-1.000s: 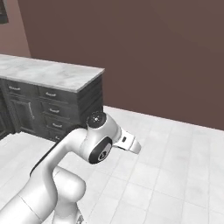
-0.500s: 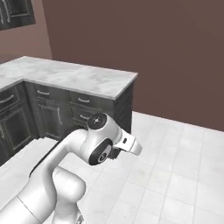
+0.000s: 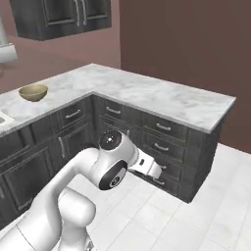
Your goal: Clear the mugs and bowl far away from the sink.
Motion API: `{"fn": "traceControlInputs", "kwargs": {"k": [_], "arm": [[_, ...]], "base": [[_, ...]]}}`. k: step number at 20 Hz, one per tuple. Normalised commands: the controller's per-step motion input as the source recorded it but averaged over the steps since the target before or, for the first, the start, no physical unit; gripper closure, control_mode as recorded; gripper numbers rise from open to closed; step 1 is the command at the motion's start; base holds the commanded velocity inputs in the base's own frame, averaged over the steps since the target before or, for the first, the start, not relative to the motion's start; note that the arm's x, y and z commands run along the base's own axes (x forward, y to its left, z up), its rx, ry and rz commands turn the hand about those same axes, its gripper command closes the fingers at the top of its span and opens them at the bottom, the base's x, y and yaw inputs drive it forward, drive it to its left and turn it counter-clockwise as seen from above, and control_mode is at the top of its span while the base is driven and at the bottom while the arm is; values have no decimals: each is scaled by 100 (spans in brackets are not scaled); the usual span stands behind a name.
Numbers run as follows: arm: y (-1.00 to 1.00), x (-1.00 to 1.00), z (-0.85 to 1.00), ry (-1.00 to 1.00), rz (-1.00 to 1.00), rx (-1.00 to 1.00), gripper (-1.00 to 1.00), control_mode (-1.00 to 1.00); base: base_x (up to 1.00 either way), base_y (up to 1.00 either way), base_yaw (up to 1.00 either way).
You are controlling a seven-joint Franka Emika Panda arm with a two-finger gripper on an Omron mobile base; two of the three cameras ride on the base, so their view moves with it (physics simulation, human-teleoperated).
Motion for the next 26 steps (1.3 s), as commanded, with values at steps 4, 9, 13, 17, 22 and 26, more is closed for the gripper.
{"fn": "traceControlInputs", "kwargs": {"k": [4,9,13,17,22,26], "arm": [[0,0,0,0,0,0,-100,100],[0,0,0,0,0,0,-100,100],[0,0,0,0,0,0,-100,100],[0,0,0,0,0,0,-100,100],[0,0,0,0,0,0,-100,100],[0,0,0,0,0,0,-100,100]], "base": [[41,100,54],[51,96,54],[67,50,53],[9,-32,20],[-2,-91,12],[-8,-100,14]]}}
